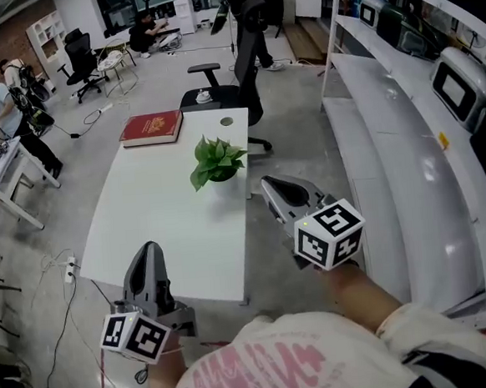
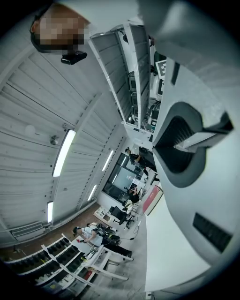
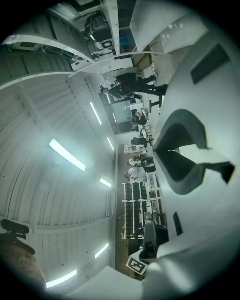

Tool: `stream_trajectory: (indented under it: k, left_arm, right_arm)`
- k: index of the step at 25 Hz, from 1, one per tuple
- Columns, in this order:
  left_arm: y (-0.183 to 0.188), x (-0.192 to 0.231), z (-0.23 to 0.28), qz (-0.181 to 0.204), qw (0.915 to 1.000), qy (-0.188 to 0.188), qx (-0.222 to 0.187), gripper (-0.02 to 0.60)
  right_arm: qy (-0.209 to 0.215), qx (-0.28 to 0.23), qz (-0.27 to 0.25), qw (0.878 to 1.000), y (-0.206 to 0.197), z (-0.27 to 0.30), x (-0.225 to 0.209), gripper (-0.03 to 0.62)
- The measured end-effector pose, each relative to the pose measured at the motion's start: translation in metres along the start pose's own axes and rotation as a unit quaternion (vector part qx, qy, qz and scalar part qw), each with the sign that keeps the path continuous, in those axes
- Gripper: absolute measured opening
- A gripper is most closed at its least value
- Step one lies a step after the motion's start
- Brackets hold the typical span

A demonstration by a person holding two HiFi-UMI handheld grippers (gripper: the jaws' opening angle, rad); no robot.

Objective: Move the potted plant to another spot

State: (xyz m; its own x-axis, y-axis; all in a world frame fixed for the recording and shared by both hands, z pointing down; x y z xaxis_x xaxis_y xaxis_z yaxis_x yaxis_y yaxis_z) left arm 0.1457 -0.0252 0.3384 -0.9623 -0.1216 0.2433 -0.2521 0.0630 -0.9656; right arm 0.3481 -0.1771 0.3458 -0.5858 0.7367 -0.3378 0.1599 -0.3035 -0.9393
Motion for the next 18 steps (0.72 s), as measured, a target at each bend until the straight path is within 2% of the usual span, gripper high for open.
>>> stream_trajectory:
  k: [4, 8, 14, 18]
  left_arm:
    - [-0.022, 0.01, 0.011, -0.008, 0.9997, 0.018, 0.012, 0.003]
    - [-0.038, 0.016, 0.013, -0.023, 0.9987, 0.034, 0.03, 0.003]
    - [-0.062, 0.024, 0.014, -0.017, 0.9969, 0.041, 0.064, 0.003]
    - [-0.086, 0.034, 0.022, -0.044, 0.9943, 0.046, 0.086, 0.003]
  right_arm:
    - [0.01, 0.021, 0.004, 1.0, -0.023, 0.017, -0.02, 0.006]
    - [0.012, 0.051, 0.028, 0.998, -0.053, 0.025, -0.033, 0.006]
    - [0.003, 0.088, 0.049, 0.995, -0.086, 0.041, -0.046, 0.006]
    - [0.005, 0.111, 0.063, 0.992, -0.108, 0.053, -0.052, 0.006]
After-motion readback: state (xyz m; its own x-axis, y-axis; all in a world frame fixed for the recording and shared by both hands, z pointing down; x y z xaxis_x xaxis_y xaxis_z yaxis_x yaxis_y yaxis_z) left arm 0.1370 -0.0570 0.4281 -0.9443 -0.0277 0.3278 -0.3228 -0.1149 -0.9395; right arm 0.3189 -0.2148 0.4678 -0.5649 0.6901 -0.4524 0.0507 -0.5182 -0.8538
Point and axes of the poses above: the fingertips, and each gripper's own axes: z forward along the fingers, x to its left, y out of its top, the point moved 2 cm from there along -z, backward along the fingers, and after that the axes turned 12 degrees about z, right-handed, at the moved point
